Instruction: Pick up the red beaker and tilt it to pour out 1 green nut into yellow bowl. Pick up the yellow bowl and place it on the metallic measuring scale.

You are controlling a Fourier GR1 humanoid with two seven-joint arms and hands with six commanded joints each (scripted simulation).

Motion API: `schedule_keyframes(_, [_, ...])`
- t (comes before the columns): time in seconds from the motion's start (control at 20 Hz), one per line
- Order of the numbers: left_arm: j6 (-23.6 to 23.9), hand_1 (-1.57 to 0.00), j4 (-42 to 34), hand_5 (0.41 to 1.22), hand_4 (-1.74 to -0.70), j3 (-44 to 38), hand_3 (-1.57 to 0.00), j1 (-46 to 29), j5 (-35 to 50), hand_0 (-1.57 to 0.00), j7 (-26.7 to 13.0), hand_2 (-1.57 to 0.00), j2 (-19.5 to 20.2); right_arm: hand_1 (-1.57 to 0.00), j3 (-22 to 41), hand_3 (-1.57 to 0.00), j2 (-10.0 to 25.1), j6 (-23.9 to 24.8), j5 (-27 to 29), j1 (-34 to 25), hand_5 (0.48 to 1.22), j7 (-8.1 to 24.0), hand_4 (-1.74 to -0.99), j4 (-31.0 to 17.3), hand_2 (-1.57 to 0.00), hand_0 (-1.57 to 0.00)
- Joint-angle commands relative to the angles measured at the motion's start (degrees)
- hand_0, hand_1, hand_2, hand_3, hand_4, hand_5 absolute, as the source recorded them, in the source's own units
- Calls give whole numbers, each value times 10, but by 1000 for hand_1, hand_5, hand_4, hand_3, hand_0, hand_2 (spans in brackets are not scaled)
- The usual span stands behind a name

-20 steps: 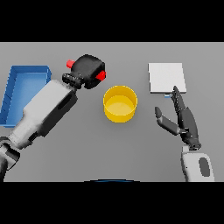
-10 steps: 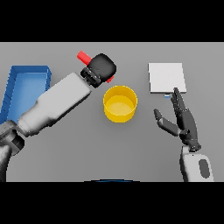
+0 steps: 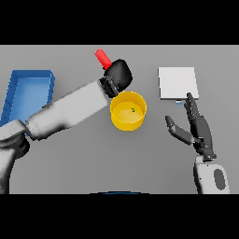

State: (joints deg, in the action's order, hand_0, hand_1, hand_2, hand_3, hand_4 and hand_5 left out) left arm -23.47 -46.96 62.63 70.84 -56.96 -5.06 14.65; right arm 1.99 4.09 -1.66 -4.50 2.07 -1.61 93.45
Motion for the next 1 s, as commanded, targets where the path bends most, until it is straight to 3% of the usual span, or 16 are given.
schedule_keyframes(0.0, [-6,-1571,-3,1221,-1738,16,-1546,5,-7,-1571,6,-1571,1,1,0,1,3,3,-4,0,602,-3,-1283,3,1,1])
schedule_keyframes(0.35, [-38,-1571,22,1221,-1740,84,-1566,56,-21,-1571,26,-1571,-23,1,8,1,0,12,-23,0,603,-2,-1282,-1,1,1])
schedule_keyframes(0.45, [-35,-1571,39,1221,-1741,104,-1568,59,-27,-1571,28,-1571,-30,1,10,1,-2,14,-29,4,592,-14,-1274,-7,1,1])
schedule_keyframes(0.8, [-24,-1571,54,1221,-1740,128,-1570,103,-23,-1571,31,-1571,-26,1,0,1,4,11,-18,-3,585,-3,-1233,-7,1,1])
schedule_keyframes(0.9, [-11,-1571,71,1159,-1738,113,-1571,137,-9,-1571,37,-1571,-24,1,3,1,3,11,-23,-1,590,-14,-1222,-10,1,1])
schedule_keyframes(0.95, [-5,-1571,68,1171,-1738,112,-1571,145,-8,-1571,27,-1571,-17,1,2,1,3,8,-18,-4,595,-16,-1219,-12,1,1])
